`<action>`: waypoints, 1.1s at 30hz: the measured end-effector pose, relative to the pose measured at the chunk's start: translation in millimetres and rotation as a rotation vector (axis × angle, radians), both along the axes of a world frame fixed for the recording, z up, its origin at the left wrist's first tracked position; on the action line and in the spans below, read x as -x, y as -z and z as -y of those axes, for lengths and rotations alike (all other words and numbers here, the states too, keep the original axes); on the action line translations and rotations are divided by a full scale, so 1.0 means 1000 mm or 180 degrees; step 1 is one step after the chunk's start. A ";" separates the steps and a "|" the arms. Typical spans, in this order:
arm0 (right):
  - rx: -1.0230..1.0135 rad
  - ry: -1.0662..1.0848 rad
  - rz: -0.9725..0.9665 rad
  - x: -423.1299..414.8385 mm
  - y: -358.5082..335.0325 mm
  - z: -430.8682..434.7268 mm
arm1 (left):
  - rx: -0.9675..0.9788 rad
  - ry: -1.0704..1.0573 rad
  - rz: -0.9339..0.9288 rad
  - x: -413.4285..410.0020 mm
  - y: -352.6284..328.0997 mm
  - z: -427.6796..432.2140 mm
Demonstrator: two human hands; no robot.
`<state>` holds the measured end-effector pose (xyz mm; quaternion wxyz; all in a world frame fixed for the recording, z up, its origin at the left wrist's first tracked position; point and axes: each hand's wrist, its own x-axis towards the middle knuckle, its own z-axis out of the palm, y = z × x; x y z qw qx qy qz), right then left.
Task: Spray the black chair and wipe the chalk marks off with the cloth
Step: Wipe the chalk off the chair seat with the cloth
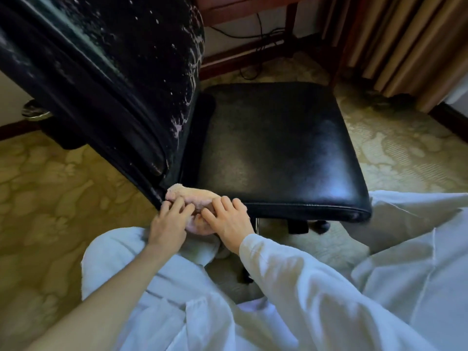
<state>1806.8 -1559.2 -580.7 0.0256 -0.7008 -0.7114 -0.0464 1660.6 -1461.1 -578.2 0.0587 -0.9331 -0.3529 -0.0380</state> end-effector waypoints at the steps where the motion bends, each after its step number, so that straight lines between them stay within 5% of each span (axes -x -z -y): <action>1: 0.0032 -0.0037 -0.0020 0.001 0.001 -0.004 | -0.0079 0.0053 0.0013 0.003 0.003 -0.003; 15: -0.0307 0.0421 0.0375 -0.118 0.021 0.092 | -0.0620 0.1246 0.0863 -0.112 0.026 0.073; 21: -0.0395 0.1012 0.0358 -0.163 0.011 0.130 | -0.0287 0.1450 0.0608 -0.166 0.027 0.113; 27: -0.0130 0.0866 0.0163 -0.138 0.003 0.113 | -0.0222 0.1429 0.0585 -0.130 0.020 0.087; 33: 0.0221 0.0252 -0.0008 -0.054 -0.003 0.036 | -0.0037 0.0682 0.0043 -0.038 0.005 0.029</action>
